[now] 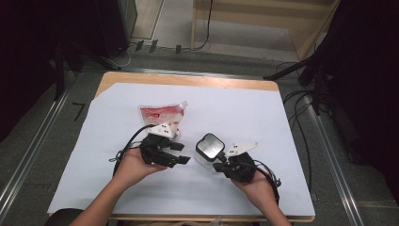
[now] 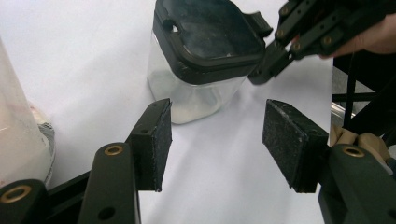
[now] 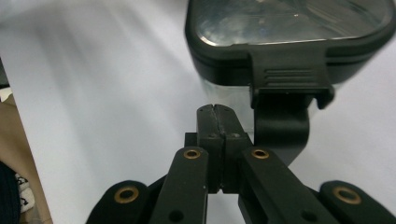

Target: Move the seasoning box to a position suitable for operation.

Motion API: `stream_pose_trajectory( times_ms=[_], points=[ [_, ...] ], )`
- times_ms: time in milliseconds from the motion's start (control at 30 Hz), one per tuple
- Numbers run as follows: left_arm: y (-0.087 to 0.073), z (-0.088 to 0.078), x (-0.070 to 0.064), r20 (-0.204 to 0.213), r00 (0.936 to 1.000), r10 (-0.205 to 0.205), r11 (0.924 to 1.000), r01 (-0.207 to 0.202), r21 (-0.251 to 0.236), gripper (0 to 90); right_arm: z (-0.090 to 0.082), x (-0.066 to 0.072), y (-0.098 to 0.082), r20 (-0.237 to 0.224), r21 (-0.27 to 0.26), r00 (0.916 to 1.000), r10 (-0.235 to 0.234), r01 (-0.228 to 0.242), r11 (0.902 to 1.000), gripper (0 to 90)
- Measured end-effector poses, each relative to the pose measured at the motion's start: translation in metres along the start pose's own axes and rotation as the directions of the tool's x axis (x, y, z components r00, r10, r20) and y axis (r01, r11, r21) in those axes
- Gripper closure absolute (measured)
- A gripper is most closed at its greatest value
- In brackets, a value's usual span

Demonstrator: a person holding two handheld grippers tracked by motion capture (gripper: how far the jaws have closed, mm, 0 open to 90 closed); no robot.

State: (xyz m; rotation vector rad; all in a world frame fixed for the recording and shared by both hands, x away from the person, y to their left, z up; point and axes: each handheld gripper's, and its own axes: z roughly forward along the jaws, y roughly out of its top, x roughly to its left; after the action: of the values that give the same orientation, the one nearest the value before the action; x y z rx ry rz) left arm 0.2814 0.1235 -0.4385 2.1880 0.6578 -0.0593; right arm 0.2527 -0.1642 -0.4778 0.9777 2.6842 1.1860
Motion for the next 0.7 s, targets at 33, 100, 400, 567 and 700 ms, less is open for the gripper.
stream_pose_trajectory(
  times_ms=[33,100,400,567,700],
  points=[
    [0.0,0.001,0.001,0.002,1.0,0.001,1.0,-0.001,-0.003,42.7,-0.002,-0.002,0.0,0.003,0.001,1.0,0.005,-0.005,1.0,90.0],
    [0.0,0.002,0.001,0.0,1.0,-0.006,1.0,0.006,0.0,42.0,-0.004,-0.008,-0.001,0.008,0.002,0.9999,0.014,-0.014,0.9999,90.0],
    [0.01,0.01,0.004,0.02,0.9996,0.019,0.9997,-0.019,-0.018,37.4,-0.019,-0.03,-0.006,0.026,-0.008,0.9978,0.061,-0.061,0.9981,90.0],
    [0.018,0.018,0.008,0.079,0.9968,-0.015,0.9999,0.015,-0.004,33.9,-0.025,-0.038,-0.009,0.032,-0.014,0.9964,0.079,-0.079,0.9968,90.0],
    [0.027,0.025,0.007,0.075,0.9969,0.021,0.9998,-0.02,-0.006,31.9,-0.022,-0.042,-0.01,0.032,0.0,0.9951,0.094,-0.094,0.9956,90.0]
  ],
)
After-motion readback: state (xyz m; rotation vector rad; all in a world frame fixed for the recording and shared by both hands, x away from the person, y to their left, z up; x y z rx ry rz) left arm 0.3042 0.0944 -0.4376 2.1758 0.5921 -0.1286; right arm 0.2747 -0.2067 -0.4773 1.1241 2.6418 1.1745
